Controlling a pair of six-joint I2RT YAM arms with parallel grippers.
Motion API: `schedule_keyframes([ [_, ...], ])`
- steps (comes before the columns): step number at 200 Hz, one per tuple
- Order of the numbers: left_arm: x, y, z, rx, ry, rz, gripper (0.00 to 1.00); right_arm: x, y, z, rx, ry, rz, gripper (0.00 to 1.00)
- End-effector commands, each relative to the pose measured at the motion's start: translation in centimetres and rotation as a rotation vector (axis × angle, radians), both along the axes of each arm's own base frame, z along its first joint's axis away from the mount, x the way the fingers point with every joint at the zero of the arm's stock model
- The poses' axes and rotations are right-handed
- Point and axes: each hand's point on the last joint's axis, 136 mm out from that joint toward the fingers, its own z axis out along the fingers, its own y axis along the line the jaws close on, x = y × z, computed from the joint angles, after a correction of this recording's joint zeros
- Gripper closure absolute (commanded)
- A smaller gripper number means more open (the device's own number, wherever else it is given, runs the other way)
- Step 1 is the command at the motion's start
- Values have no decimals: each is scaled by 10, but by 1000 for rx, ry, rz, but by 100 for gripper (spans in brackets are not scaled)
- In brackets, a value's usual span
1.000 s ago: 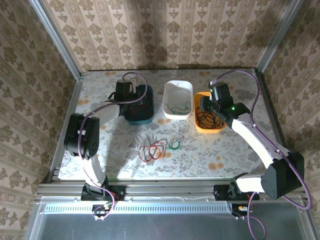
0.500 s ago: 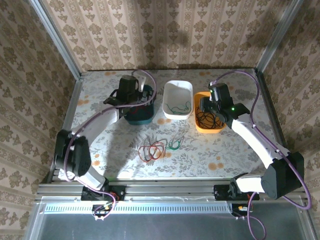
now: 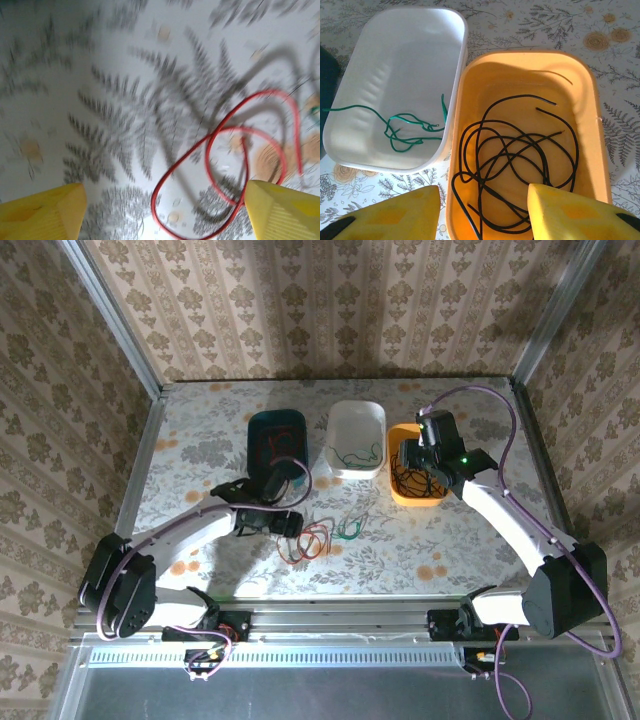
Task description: Untangle the cables
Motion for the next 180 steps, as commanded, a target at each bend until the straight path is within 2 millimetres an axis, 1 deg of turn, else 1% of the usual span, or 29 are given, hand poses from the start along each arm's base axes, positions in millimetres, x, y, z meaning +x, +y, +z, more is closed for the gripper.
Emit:
schedule_keyframes([
  [1, -12, 9, -16, 57, 82, 76, 17, 1, 1, 2, 0, -10, 14, 49],
  [13, -13, 10, -23, 80, 96, 53, 18, 0, 0, 3, -4, -14, 13, 49],
  [27, -19, 7, -32, 85, 144, 27, 21, 0, 0, 3, -5, -16, 12, 49],
  [48, -26, 11, -45, 132, 190, 16, 33, -1, -2, 3, -7, -19, 7, 49],
  [68, -20, 14, -51, 178, 169, 22, 56, -3, -2, 1, 0, -20, 2, 49],
  [83, -13, 11, -51, 184, 134, 16, 77, -4, -2, 0, 4, -17, 0, 49],
  [97, -6, 8, -46, 193, 89, 12, 99, -4, -3, 0, 2, -16, -2, 49],
  [106, 1, 4, -38, 193, 48, 7, 100, -4, -3, 1, 3, -22, -4, 49],
  [120, 18, -5, -16, 172, -60, -1, 100, -4, -3, 2, 4, -26, -7, 49],
  [130, 32, -18, 9, 110, -156, -21, 100, -4, -4, 2, 6, -29, -10, 49],
  [137, 42, -28, 28, 52, -227, -41, 100, -4, -4, 1, 6, -28, -12, 49],
  [147, 53, -42, 62, -40, -339, -76, 100, -3, -4, 1, 6, -27, -17, 49],
  [158, 63, -52, 101, -144, -444, -96, 100, -2, -5, 2, 8, -29, -20, 49],
  [168, 70, -52, 131, -229, -504, -82, 100, -2, -4, 2, 9, -29, -18, 49],
  [172, 75, -50, 142, -255, -526, -63, 100, -1, -4, 3, 8, -31, -19, 49],
  [180, 85, -40, 159, -287, -550, -9, 100, -1, -3, 3, 9, -33, -17, 49],
])
